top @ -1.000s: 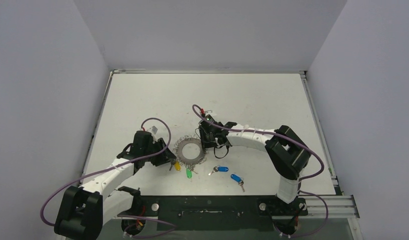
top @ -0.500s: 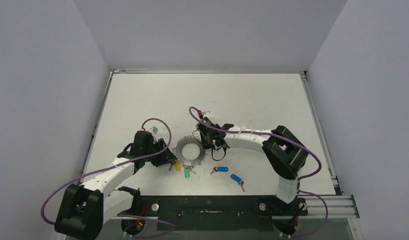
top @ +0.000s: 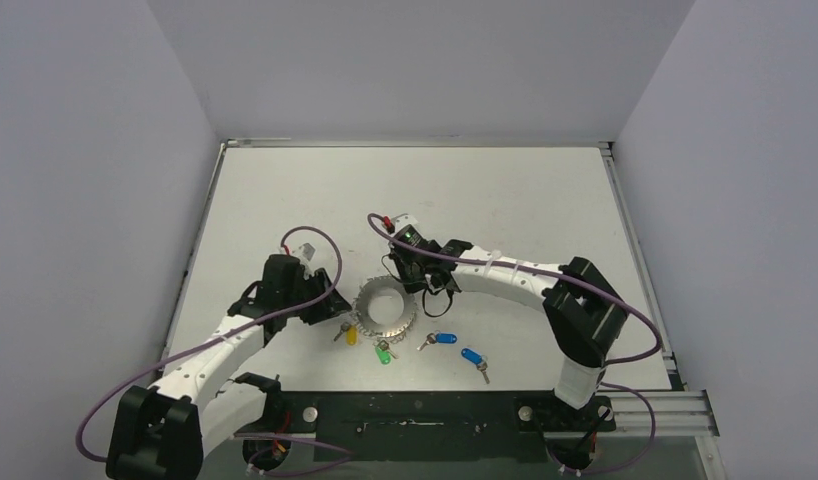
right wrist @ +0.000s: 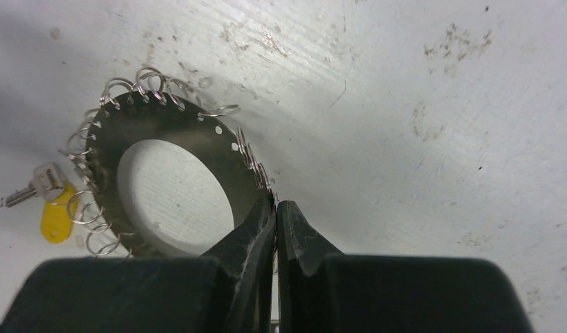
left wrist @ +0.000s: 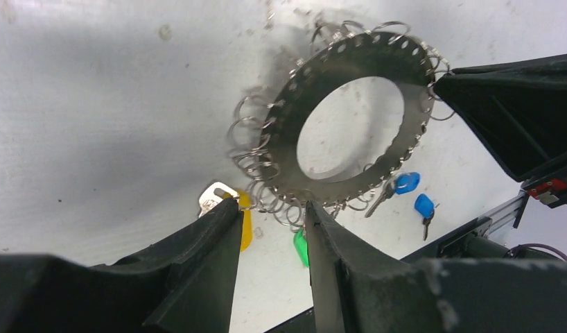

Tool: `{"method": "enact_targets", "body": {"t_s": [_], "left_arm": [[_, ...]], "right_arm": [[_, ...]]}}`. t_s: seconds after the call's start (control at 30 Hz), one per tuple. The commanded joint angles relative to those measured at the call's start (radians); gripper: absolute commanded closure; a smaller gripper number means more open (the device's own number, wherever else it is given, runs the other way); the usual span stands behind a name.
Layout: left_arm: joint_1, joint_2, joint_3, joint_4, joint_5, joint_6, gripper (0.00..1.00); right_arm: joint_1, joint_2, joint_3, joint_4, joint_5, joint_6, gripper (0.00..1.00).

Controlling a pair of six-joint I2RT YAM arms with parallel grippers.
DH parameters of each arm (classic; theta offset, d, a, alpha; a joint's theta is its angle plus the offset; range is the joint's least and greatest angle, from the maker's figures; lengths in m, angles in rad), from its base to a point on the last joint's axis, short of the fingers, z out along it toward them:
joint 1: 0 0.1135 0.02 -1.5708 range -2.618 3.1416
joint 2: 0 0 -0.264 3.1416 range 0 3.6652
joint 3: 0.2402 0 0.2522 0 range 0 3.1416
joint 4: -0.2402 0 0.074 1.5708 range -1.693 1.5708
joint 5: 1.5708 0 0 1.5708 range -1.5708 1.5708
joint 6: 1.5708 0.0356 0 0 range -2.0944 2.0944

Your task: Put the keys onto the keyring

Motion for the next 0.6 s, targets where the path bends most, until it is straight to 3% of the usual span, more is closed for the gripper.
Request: {"method": "enact_targets", "body": {"t_s": [0.0, 0.23, 0.57], "left_arm": [[0.006, -0.077, 0.091, -0.043, -0.031, 0.059, 0.63], [0.009, -0.158, 0.110, -0.047, -0.039, 0.068, 0.62], [0.011, -0.177, 0.026, 0.084, 0.025, -0.004, 0.63]], "right_arm": [[0.005, -0.089, 0.066, -0.007, -0.029, -0.140, 1.00], [0.005, -0.075, 0.070, 0.015, -0.183, -0.227, 1.00], [-0.023, 0.117, 0.095, 0.079, -0.365, -0.111, 0.99]]}}
